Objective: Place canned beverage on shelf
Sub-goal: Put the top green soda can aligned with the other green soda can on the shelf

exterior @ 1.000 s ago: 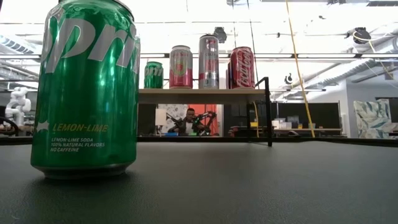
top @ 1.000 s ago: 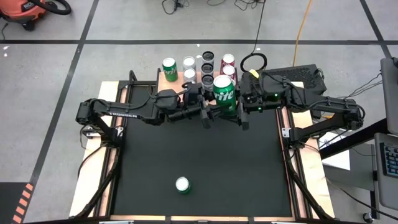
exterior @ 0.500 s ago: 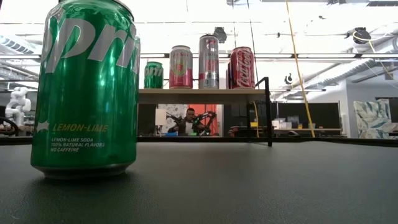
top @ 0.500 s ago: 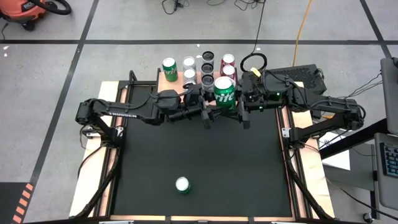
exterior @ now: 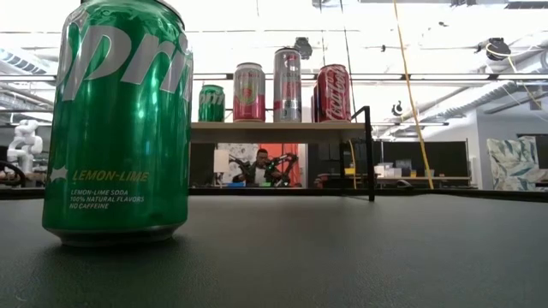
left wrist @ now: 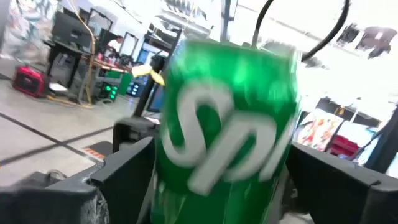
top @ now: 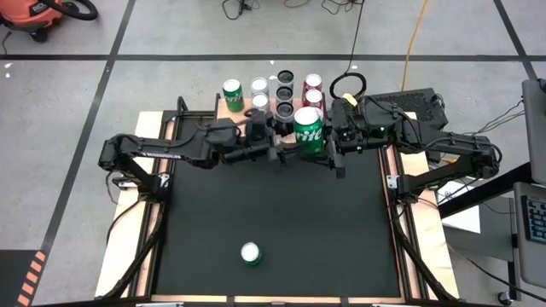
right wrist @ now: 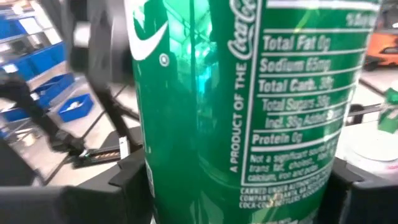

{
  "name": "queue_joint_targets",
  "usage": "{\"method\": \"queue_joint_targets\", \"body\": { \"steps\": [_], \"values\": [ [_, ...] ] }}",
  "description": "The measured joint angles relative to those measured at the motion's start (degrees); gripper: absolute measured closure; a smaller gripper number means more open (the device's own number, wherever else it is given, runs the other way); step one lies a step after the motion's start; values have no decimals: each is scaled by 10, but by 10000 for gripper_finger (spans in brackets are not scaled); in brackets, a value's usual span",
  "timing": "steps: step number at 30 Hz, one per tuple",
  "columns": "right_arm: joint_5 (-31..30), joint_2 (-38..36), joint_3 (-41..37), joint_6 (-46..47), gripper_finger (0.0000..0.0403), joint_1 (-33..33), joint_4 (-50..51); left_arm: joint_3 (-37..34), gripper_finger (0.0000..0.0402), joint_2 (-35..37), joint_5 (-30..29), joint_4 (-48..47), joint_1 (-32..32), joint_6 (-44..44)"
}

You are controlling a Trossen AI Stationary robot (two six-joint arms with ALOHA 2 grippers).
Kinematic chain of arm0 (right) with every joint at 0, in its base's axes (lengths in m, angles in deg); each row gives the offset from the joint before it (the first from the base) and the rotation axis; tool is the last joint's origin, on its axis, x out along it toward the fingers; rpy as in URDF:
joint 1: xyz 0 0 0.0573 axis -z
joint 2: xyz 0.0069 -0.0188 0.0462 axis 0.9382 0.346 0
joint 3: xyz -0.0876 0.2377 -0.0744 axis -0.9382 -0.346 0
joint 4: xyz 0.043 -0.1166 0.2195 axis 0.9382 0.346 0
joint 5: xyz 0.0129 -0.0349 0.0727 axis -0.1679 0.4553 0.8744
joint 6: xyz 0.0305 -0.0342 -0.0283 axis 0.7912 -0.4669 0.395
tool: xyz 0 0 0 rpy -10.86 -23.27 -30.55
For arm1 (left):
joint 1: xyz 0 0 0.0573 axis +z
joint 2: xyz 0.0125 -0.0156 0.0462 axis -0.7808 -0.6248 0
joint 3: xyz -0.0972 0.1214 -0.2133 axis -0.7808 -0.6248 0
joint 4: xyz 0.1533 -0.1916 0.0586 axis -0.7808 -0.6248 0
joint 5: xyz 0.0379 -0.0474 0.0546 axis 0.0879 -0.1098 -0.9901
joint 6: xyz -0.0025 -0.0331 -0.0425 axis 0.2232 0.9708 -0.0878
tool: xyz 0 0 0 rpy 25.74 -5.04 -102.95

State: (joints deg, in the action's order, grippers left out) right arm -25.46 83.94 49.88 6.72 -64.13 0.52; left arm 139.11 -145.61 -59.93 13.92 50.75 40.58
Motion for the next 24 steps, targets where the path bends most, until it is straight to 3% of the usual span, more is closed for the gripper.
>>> {"method": "queue_joint_targets", "body": {
  "steps": [6, 12, 17, 20, 24],
  "values": [
    [27, 0, 0, 2, 129, 0, 1, 0, 40, 58, 34, -99, 22, 40],
    [68, 10, 0, -9, 129, -1, -15, 1, 41, 109, 145, -116, 64, 57],
    [112, 40, 0, 6, 129, -1, -89, 23, 41, 123, 230, -164, 109, 85],
    [113, 64, 0, 8, 129, -1, -125, 55, 41, 123, 255, -223, 121, 34],
    [111, 91, 0, 5, 129, -1, -143, 68, 41, 125, 243, -232, 122, -131]
  ]
}}
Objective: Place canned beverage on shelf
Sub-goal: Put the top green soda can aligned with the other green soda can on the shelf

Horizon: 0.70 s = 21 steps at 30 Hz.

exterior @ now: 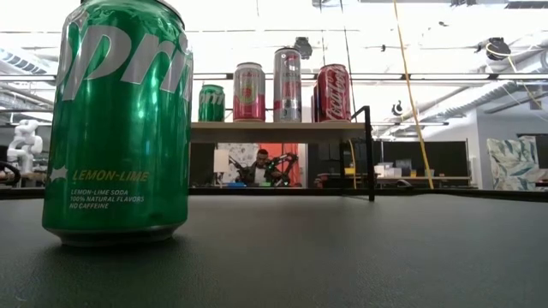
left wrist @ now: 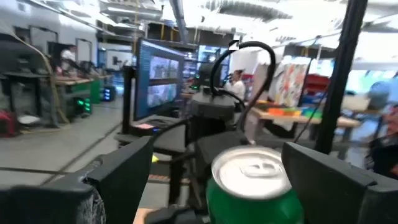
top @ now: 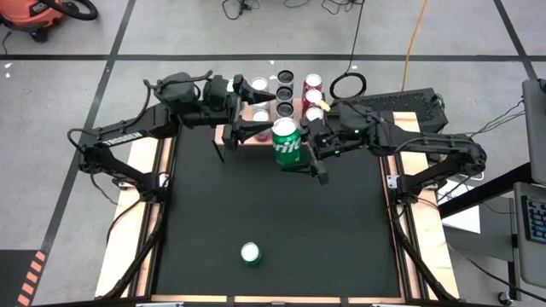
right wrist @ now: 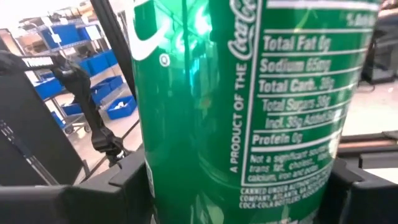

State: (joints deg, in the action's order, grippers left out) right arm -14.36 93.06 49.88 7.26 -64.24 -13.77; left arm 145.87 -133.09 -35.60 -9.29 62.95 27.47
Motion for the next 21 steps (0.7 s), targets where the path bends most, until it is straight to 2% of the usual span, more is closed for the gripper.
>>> {"method": "queue_joint_targets", "body": {
  "steps": [5, 10, 17, 21],
  "values": [
    [-1, 21, 0, -5, 129, 0, -2, 12, 41, 21, -2, -48, 0, 10],
    [-7, 27, 0, -15, 129, 0, -11, 25, 41, 23, 67, -156, 9, 58],
    [-17, 27, 0, -16, 129, 2, -11, 27, 41, 20, 88, -199, 14, 67],
    [-16, 27, 0, -16, 129, 2, -11, 27, 28, 5, 129, -196, 31, 96]
  ]
}}
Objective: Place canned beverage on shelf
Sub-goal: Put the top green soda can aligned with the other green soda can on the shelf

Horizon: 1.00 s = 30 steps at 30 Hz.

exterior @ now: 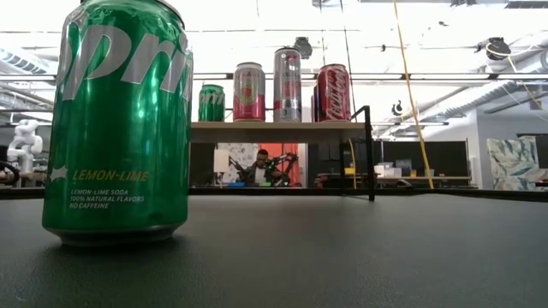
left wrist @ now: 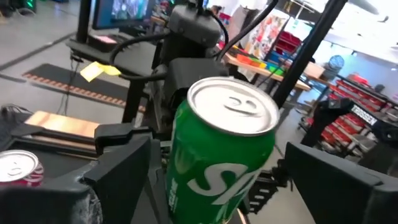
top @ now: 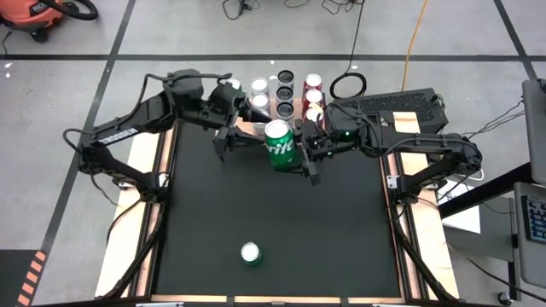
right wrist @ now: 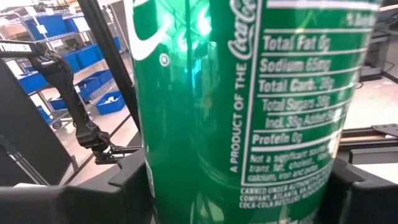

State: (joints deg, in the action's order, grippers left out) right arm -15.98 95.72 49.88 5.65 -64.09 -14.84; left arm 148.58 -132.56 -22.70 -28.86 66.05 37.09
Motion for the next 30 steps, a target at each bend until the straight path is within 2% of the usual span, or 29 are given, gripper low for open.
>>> {"method": "queue_joint_targets", "body": {
  "steps": [5, 11, 16, 30],
  "values": [
    [-1, 0, 0, 1, 129, 0, 2, 0, 4, -18, 15, 14, 6, -12],
    [-2, 0, 0, 1, 129, 0, 11, 0, 5, -32, 42, 82, 0, -15],
    [-3, 0, 0, 1, 129, 0, 23, 0, 5, -44, 54, 82, -5, -15],
    [-14, 2, 0, 1, 129, 0, 22, 0, 6, -53, 35, 78, -18, -15]
  ]
}}
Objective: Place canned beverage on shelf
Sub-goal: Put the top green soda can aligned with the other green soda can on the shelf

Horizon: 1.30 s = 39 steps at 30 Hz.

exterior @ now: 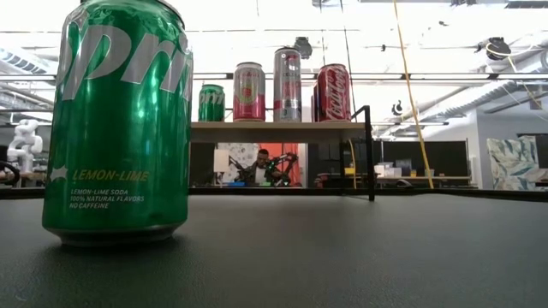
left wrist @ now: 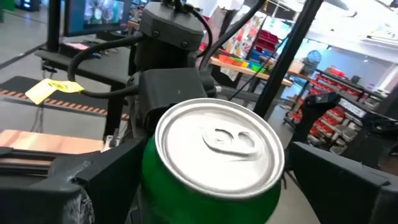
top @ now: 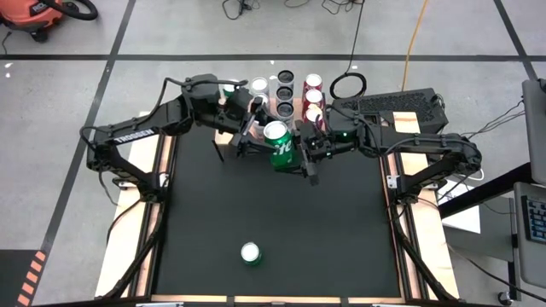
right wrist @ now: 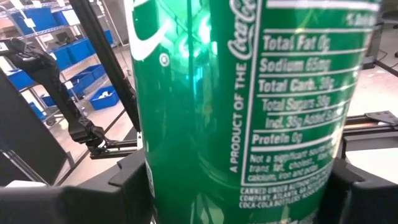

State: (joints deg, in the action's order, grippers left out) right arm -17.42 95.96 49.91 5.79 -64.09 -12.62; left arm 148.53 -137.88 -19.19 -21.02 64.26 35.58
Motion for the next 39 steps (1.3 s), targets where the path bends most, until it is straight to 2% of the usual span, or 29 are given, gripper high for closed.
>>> {"method": "queue_joint_targets", "body": {
  "steps": [7, 19, 24, 33, 39],
  "values": [
    [-1, 0, 0, 0, 129, 0, 1, 0, 15, -1, -27, 0, -3, -1],
    [0, 0, 0, 6, 128, 0, 7, 0, 111, -1, -27, 0, -3, -1],
    [-2, 0, 0, 12, 125, 0, 7, 0, 116, -1, -26, 0, -3, 0],
    [-18, 0, 1, 33, 76, 0, 6, -1, 118, -1, -34, -2, -2, 0],
    [-16, -8, 1, 41, 72, 0, 25, -1, 119, 2, -37, -3, 4, 1]
  ]
}}
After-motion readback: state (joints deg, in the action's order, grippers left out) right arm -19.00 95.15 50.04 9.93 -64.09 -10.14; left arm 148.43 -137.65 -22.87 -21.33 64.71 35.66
